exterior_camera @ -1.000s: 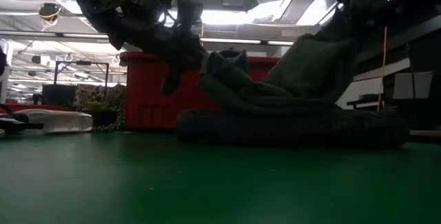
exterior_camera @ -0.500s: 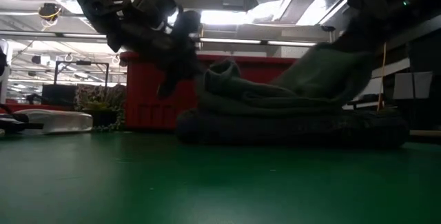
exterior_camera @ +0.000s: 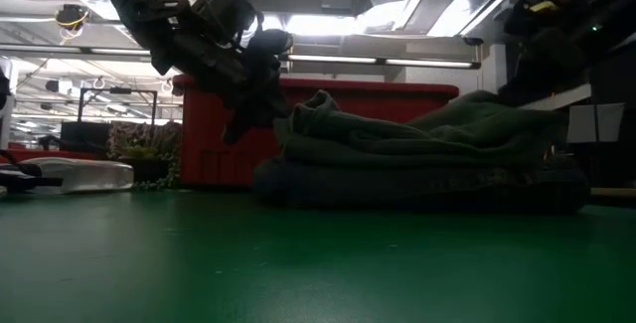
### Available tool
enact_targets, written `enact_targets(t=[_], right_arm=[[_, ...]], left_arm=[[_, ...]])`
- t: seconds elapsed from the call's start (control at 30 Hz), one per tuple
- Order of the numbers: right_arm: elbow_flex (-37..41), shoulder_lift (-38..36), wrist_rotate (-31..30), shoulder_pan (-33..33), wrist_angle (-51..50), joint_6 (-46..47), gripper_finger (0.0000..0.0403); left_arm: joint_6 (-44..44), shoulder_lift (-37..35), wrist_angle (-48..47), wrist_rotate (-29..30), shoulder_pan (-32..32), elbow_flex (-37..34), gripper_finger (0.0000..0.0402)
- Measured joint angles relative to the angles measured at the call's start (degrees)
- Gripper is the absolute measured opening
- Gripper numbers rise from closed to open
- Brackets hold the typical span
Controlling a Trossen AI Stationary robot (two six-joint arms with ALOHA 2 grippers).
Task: Fold Laundry from Bin
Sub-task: Stack the green shirt on top of the dark blue pants
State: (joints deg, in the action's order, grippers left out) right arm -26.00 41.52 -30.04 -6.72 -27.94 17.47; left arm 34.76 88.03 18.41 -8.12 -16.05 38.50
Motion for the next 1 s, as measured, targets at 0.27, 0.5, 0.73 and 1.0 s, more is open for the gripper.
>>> enact_targets(t=[0.27,0.5,0.73,1.0], right_arm=[[0.00,0.00,1.22,0.00,-1.09,-1.69,0.0076],[0.00,-0.02,1.96,0.00,-4.27,-3.37,0.0160],[0.00,-0.07,10.45,0.00,-16.31,-5.50,0.0181],[0.00,-0.07,12.05,-0.01,-26.99,-5.91,0.0182]], left_arm=[[-0.63,0.00,-0.52,-0.02,-0.11,0.00,0.0121],[-0.43,0.00,-4.61,0.09,-0.96,-0.02,0.0108],[-0.41,0.00,-11.12,-0.39,-1.19,-0.02,0.0075],[-1.17,-0.26,-14.84,0.10,-0.55,-0.04,0.0043]])
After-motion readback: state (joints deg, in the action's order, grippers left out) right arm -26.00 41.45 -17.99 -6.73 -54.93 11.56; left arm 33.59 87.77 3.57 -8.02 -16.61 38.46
